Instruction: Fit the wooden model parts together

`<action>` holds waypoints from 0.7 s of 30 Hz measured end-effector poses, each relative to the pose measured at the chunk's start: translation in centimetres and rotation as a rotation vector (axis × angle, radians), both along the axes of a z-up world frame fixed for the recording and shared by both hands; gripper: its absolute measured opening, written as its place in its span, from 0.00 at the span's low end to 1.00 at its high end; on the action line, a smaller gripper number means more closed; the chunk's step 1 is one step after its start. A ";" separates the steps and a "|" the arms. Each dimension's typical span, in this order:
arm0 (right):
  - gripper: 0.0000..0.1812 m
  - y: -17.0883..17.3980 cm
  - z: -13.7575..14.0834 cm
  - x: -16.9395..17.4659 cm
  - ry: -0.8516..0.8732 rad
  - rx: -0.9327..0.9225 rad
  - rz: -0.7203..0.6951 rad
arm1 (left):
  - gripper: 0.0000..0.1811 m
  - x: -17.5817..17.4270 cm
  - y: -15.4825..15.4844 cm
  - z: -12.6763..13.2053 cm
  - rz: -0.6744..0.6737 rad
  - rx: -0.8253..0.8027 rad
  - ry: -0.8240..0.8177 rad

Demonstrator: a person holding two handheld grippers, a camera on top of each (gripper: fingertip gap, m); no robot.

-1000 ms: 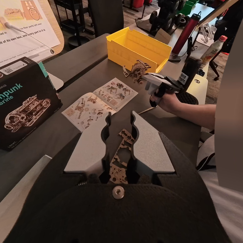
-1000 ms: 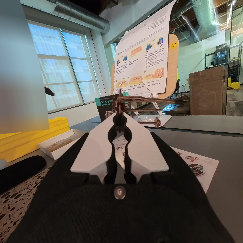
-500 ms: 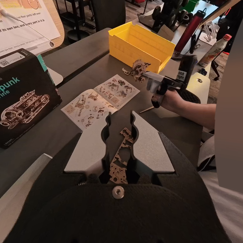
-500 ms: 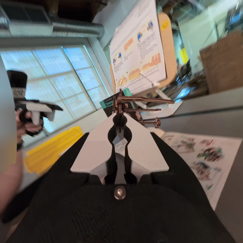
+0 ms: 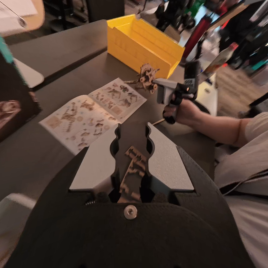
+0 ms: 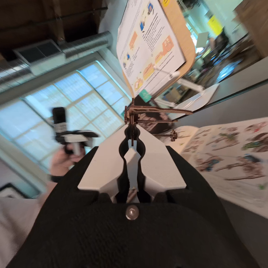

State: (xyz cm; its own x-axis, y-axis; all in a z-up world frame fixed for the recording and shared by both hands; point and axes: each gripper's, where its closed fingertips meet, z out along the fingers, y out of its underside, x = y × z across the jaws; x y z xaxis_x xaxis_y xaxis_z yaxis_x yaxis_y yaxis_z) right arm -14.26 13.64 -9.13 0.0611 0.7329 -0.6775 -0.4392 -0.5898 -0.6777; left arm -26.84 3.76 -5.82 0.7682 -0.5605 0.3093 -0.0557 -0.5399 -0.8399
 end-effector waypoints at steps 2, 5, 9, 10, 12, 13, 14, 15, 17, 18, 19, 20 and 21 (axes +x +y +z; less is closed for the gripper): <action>0.00 -1.5 0.4 -0.4 0.038 -0.027 0.061 | 0.20 1.2 0.7 -0.8 -0.027 -0.016 -0.077; 0.00 -2.7 0.6 -1.2 0.082 -0.051 0.129 | 0.21 2.6 2.0 -1.9 -0.046 0.025 -0.120; 0.00 -3.9 1.1 -1.7 0.093 -0.038 0.184 | 0.21 5.2 2.2 -2.0 -0.100 0.104 -0.189; 0.00 -4.2 1.2 -1.8 0.098 -0.031 0.202 | 0.20 5.8 2.1 -2.1 -0.115 0.112 -0.208; 0.00 -4.9 1.3 -2.3 0.099 -0.012 0.221 | 0.20 7.1 1.5 -2.5 -0.163 0.092 -0.250; 0.00 -5.2 1.2 -2.5 0.096 -0.005 0.233 | 0.20 7.5 1.3 -2.7 -0.176 0.073 -0.271; 0.00 -5.6 1.2 -2.7 0.098 -0.002 0.252 | 0.20 7.8 1.2 -2.7 -0.187 0.061 -0.297; 0.00 -5.9 1.2 -2.9 0.103 -0.002 0.277 | 0.20 8.0 1.1 -2.7 -0.191 0.052 -0.325; 0.00 -6.3 1.3 -3.0 0.114 -0.003 0.304 | 0.20 8.1 0.9 -2.6 -0.206 0.037 -0.385; 0.00 -6.5 1.2 -3.0 0.109 0.000 0.308 | 0.19 8.1 0.8 -2.7 -0.221 0.027 -0.406; 0.00 -6.8 1.1 -3.4 0.099 0.003 0.321 | 0.18 8.0 0.7 -2.8 -0.234 0.020 -0.421; 0.00 -7.0 0.9 -3.6 0.088 -0.001 0.344 | 0.16 8.0 0.5 -2.6 -0.250 0.022 -0.440; 0.00 -7.2 0.7 -3.6 0.088 -0.009 0.359 | 0.15 7.9 0.4 -2.5 -0.265 0.028 -0.456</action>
State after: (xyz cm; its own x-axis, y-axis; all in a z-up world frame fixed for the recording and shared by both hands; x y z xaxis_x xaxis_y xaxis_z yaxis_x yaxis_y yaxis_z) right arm -17.88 6.47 -8.39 -0.2576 0.6907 -0.6757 -0.2591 -0.7230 -0.6404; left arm -18.95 4.16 -8.31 0.3902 -0.7300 0.5611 0.1868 -0.5340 -0.8246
